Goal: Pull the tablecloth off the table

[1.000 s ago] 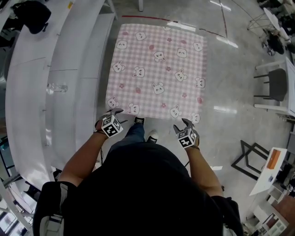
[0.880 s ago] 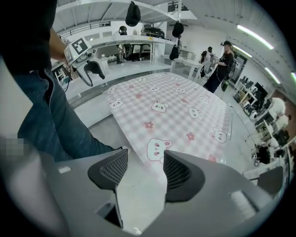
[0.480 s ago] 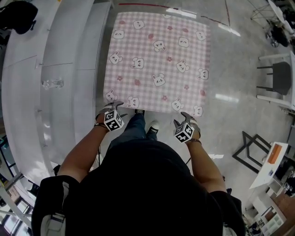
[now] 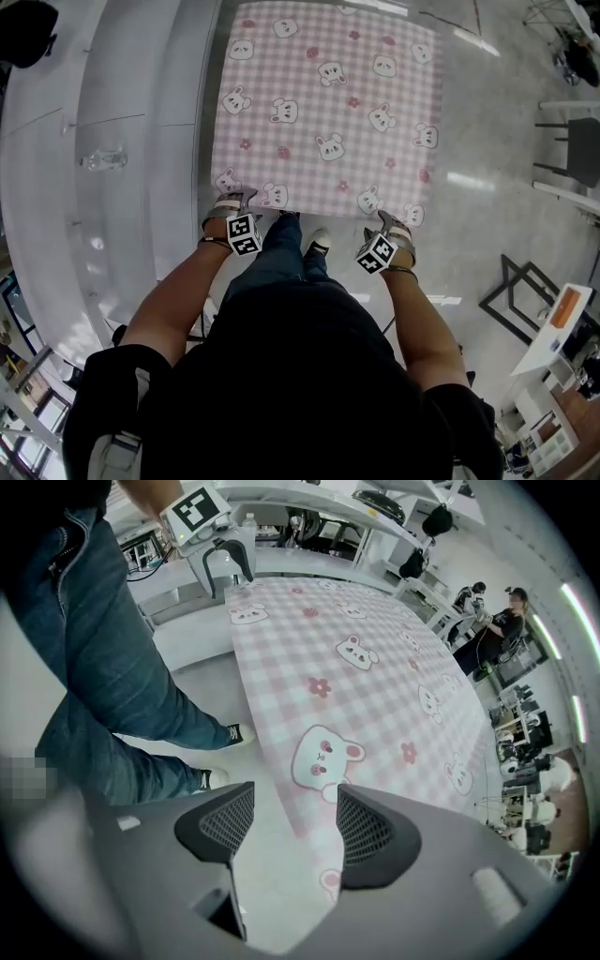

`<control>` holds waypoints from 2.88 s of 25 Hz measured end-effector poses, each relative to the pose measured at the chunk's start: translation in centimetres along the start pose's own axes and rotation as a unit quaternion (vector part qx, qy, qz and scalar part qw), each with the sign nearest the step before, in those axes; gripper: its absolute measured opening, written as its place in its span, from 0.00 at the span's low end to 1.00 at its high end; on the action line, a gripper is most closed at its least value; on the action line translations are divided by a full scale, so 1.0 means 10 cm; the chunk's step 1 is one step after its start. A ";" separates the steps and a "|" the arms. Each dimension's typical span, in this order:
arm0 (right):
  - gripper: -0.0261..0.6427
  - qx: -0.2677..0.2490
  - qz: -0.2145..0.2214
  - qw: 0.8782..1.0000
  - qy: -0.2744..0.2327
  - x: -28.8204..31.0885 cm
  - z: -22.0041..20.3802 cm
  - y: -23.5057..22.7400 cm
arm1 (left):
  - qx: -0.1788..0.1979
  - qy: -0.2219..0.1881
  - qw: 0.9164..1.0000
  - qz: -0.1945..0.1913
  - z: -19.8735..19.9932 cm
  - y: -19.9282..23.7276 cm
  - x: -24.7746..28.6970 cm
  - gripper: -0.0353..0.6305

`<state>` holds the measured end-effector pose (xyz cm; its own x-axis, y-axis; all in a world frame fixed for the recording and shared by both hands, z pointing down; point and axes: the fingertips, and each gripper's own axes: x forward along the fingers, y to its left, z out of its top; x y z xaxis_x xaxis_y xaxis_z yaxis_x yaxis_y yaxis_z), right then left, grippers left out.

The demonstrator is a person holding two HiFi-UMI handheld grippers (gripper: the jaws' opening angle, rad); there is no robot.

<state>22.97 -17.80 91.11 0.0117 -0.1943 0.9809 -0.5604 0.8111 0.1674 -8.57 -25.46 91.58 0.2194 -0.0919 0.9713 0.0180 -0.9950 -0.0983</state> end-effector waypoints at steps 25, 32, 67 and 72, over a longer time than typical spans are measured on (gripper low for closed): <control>0.56 -0.036 -0.076 0.994 0.062 0.55 -0.22 -0.09 | 0.066 0.047 0.994 0.076 -0.09 0.10 0.56 0.62; 0.50 -0.036 -0.078 0.995 0.055 0.52 -0.22 -0.11 | 0.061 0.039 0.994 0.087 -0.01 0.11 0.56 0.62; 0.08 -0.054 -0.086 0.994 0.040 0.16 -0.10 -0.26 | -0.001 -0.006 0.998 0.069 0.08 0.26 0.01 0.07; 0.08 -0.045 -0.058 0.996 0.052 0.12 -0.06 -0.38 | -0.010 -0.009 0.998 0.064 0.14 0.42 -0.04 0.06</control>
<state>25.63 -20.74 91.76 0.1601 -0.2344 0.9589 -0.4742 0.8337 0.2830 -7.18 -29.51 90.49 0.2360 -0.2180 0.9470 -0.0307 -0.9757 -0.2170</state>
